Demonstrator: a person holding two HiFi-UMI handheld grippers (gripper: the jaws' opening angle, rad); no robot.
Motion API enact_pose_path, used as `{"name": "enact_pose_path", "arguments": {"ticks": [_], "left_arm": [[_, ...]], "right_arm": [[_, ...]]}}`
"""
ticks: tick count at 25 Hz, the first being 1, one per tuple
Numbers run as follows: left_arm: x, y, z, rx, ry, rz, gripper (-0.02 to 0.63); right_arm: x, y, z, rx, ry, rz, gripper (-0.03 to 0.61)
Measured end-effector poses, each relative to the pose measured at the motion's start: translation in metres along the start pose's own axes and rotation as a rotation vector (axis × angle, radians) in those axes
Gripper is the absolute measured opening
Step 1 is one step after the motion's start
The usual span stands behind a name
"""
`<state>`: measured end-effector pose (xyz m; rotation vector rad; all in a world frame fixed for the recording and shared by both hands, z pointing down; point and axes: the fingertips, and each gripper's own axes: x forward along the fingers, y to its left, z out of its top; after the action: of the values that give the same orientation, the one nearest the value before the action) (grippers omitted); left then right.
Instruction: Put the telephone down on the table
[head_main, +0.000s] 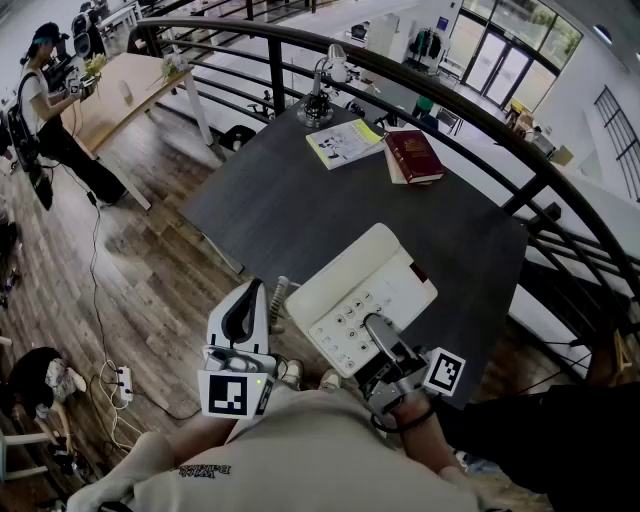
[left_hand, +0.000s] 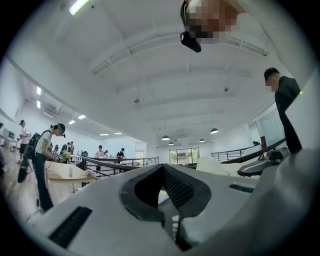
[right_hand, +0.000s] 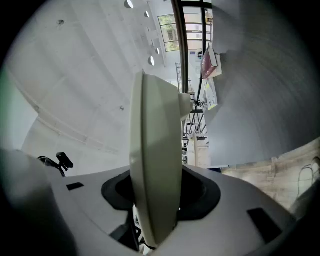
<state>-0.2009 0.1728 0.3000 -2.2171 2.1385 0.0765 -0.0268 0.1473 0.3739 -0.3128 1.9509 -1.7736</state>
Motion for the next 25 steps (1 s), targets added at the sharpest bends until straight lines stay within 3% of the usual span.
{"name": "enact_pose_path", "arguments": {"ticks": [25], "left_arm": [[0.033, -0.062, -0.02, -0.009, 0.049, -0.122, 0.003]], "right_arm": [[-0.049, -0.017, 0.039, -0.04, -0.082, -0.069, 0.184]]}}
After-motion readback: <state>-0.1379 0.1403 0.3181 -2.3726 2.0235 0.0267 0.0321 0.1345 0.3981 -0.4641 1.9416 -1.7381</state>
